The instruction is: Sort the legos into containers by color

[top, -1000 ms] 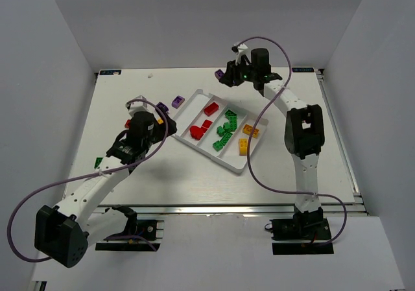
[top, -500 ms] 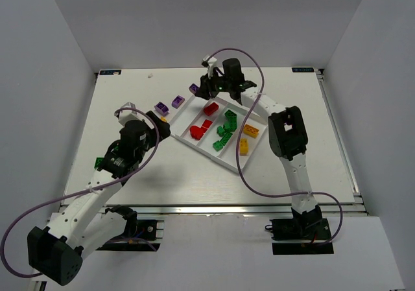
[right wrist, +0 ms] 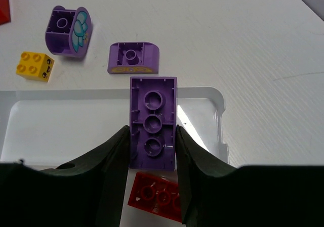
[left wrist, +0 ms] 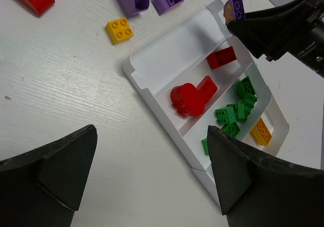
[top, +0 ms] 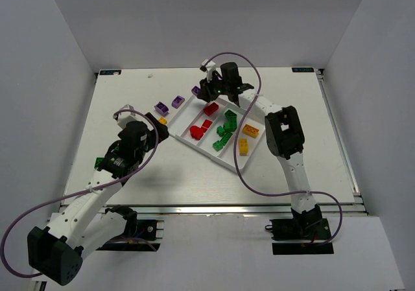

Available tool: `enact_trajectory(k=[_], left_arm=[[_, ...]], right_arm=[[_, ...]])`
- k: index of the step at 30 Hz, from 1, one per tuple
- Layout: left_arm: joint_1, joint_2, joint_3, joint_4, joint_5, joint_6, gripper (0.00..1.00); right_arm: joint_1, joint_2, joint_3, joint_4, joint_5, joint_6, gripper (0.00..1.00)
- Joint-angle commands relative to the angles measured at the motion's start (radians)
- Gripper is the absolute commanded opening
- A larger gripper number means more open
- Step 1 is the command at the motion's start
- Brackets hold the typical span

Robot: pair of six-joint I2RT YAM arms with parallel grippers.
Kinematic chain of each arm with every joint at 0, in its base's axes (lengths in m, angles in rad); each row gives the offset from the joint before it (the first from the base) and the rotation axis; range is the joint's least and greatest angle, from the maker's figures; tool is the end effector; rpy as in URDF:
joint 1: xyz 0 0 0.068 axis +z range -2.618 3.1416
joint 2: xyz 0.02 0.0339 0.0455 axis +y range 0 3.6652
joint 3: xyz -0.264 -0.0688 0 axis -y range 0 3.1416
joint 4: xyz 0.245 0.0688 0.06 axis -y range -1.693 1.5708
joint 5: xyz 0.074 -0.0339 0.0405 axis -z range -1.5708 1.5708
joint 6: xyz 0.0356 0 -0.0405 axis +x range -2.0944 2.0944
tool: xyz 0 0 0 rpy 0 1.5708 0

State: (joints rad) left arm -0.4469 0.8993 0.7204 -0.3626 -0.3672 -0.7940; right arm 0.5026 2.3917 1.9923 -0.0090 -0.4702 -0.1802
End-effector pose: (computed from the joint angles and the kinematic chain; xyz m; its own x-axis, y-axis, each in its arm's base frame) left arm 0.1853 -0.0747 0.2804 -0.4156 -0.5389 -0.7327 -0.2432 0.8421 -0.4814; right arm 0.4823 0.2835 0.2114 -0.2001 -0.2923 -0.9351 -0.8433 0.5372 0.0125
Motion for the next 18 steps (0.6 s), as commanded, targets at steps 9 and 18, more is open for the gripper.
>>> enact_trajectory(k=[9, 18], left_arm=[[0.007, 0.038, 0.057, -0.078, -0.067, -0.091, 0.98], [0.016, 0.162, 0.165, -0.108, -0.052, -0.024, 0.88]], right_arm=[[0.013, 0.032, 0.033, 0.01, 0.027, -0.068, 0.6], [0.005, -0.067, 0.028, -0.026, -0.031, -0.123, 0.89]])
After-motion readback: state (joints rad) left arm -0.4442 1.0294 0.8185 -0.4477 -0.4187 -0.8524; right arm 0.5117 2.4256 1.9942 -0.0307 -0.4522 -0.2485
